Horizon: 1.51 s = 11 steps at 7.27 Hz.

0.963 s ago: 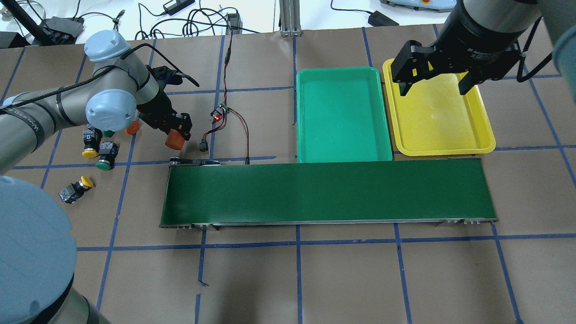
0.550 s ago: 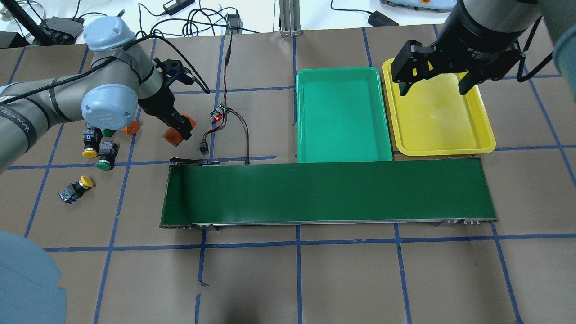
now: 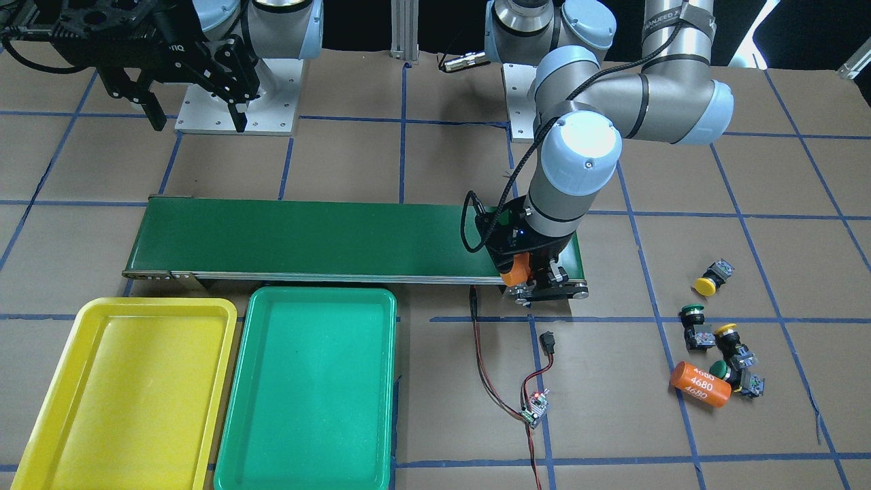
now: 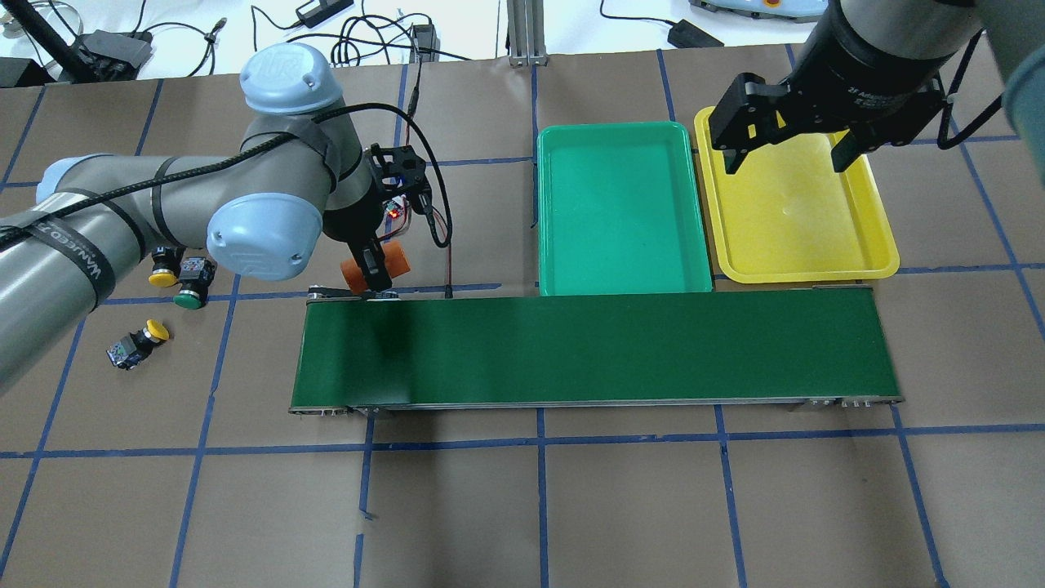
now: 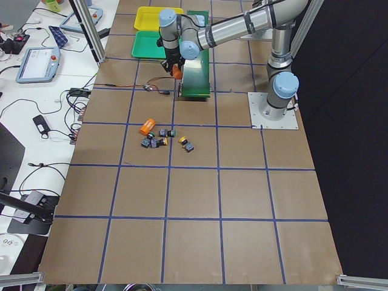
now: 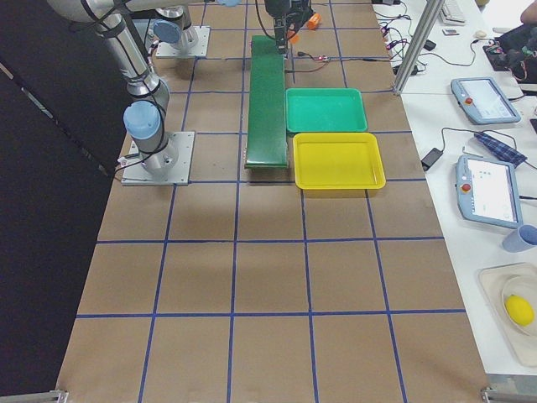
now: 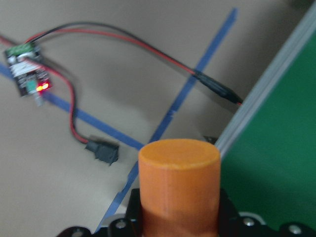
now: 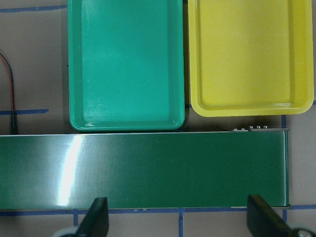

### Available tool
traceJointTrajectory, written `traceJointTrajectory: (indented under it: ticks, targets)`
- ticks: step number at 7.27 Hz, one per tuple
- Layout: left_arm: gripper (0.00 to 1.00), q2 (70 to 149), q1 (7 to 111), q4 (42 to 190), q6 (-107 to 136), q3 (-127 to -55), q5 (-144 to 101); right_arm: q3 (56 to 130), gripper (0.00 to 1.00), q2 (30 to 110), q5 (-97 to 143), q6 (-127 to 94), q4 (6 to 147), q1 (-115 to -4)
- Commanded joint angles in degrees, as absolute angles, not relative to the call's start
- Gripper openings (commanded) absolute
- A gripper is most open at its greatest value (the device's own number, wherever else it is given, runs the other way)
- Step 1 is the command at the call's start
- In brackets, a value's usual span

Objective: Sort buttons by color to trays
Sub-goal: 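Carry the orange cylinder onto the belt and open the left gripper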

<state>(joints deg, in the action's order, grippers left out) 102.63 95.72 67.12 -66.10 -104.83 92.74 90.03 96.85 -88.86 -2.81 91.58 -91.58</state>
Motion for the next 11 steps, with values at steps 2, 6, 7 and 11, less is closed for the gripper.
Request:
traceJointTrajectory:
  ticks: [2, 6, 7, 11]
  targets:
    - [0.00, 100.46, 95.45, 63.30, -72.15, -111.08, 93.43, 90.00, 1.00, 96.86, -88.86, -2.81, 91.49, -91.58]
    - [0.00, 98.79, 95.27, 61.96, -71.63, -113.91, 93.25, 90.09, 1.00, 96.86, -88.86, -2.81, 91.49, -91.58]
    - [0.00, 98.70, 95.27, 61.96, -71.11, -114.34, 93.25, 90.09, 1.00, 96.86, -88.86, -2.81, 91.49, -91.58]
    - [1.00, 98.00, 95.27, 57.57, -69.01, -115.49, 93.34, 90.09, 1.00, 96.85, -88.86, -2.72, 91.49, -91.58]
